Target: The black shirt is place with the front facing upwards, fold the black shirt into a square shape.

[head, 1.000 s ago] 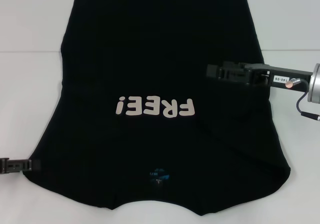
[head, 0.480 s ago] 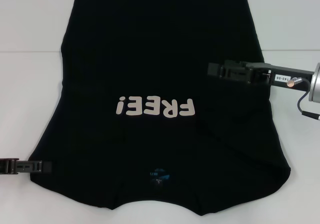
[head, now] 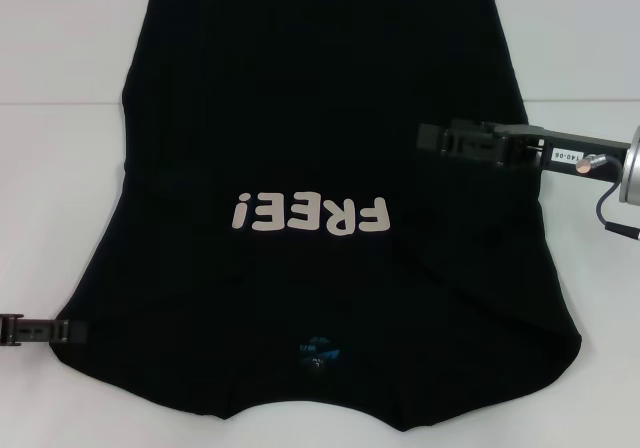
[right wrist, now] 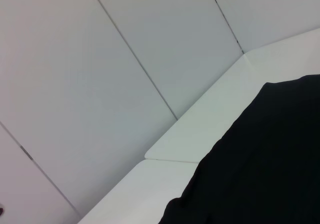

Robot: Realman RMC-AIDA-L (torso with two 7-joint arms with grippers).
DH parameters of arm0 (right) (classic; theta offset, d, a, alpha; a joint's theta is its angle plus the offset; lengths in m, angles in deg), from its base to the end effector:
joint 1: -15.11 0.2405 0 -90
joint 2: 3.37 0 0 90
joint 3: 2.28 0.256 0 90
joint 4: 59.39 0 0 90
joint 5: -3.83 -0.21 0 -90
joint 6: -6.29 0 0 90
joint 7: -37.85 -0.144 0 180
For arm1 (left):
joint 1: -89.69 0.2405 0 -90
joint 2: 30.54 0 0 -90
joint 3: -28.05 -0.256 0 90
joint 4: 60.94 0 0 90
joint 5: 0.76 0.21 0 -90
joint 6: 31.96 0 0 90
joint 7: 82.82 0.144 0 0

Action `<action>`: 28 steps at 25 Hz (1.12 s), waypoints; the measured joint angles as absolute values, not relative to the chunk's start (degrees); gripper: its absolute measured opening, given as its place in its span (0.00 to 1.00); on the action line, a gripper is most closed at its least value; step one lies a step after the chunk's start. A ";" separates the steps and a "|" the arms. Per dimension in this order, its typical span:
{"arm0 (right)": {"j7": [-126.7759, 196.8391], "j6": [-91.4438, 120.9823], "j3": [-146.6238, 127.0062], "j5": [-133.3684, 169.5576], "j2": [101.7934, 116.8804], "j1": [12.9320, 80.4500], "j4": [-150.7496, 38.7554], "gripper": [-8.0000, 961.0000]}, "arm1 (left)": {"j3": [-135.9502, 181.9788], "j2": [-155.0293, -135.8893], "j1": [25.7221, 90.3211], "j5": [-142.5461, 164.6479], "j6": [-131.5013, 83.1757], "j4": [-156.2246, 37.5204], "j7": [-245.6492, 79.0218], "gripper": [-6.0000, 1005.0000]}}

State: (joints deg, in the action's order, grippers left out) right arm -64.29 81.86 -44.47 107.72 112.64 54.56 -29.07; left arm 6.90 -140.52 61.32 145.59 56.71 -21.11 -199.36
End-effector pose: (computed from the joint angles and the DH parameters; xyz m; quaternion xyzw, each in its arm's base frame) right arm 0.2254 0.3982 0.0094 -0.8550 0.3880 0.3095 0.1505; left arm -0.3715 0.3035 0.0829 -0.7917 -0.5787 -0.0792 0.1792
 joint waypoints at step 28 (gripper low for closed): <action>-64.29 83.09 -43.75 107.27 112.64 54.40 -29.07 0.98 | 3.87 -140.92 59.57 146.25 56.98 -21.15 -198.75 0.91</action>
